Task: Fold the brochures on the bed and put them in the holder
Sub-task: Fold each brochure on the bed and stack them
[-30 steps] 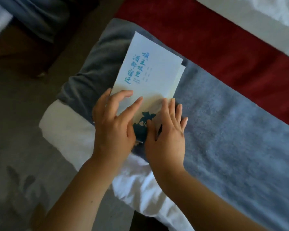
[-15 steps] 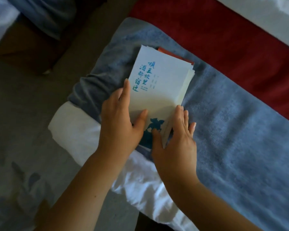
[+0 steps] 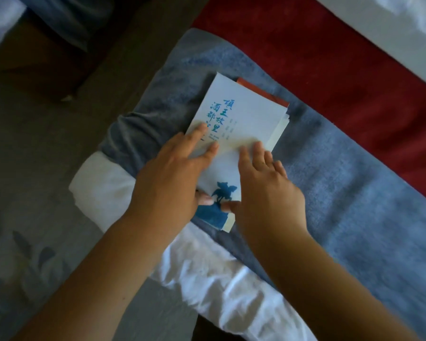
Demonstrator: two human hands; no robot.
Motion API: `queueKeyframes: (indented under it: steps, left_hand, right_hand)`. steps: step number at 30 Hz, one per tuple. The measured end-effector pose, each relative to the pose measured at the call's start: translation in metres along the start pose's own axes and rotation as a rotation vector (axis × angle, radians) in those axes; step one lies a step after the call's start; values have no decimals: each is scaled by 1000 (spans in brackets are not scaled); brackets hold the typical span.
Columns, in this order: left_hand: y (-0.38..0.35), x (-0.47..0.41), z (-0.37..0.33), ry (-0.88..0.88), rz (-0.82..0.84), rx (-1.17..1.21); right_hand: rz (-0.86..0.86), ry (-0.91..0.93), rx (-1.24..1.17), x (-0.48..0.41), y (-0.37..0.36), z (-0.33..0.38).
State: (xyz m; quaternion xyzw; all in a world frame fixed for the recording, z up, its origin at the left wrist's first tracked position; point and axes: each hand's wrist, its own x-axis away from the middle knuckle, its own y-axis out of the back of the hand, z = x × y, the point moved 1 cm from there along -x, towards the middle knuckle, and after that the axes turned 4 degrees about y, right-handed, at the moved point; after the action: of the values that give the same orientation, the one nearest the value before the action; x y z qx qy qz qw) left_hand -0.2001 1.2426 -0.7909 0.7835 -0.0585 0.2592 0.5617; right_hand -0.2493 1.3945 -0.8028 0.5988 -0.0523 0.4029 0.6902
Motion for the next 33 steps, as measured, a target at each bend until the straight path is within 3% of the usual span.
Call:
queueKeyframes:
  steps: [4, 11, 13, 16, 18, 25, 29, 33]
  left_hand:
    - [-7, -8, -7, 38, 25, -74]
    - [-18, -12, -12, 18, -47, -113]
    - [-18, -9, -4, -30, -60, 15]
    - [-14, -6, 18, 66, -79, 410]
    - [-17, -10, 26, 91, -150, 489]
    - [-50, -9, -8, 57, -538, 279]
    - [-55, -22, -22, 173, -540, 210]
    - [-56, -28, -30, 238, -423, 62]
  right_hand:
    - [129, -4, 3, -11, -9, 3]
    - [91, 46, -130, -12, -20, -6]
    - [27, 15, -310, -1, -24, -2]
    - [-125, -192, -679, 8, -24, 9]
    - [-216, -260, -760, 3, -24, 16]
    - [-446, -290, -754, -12, -24, 17]
    - [-531, -209, -691, -13, -27, 3]
    - [-602, -101, -664, -11, -32, 5]
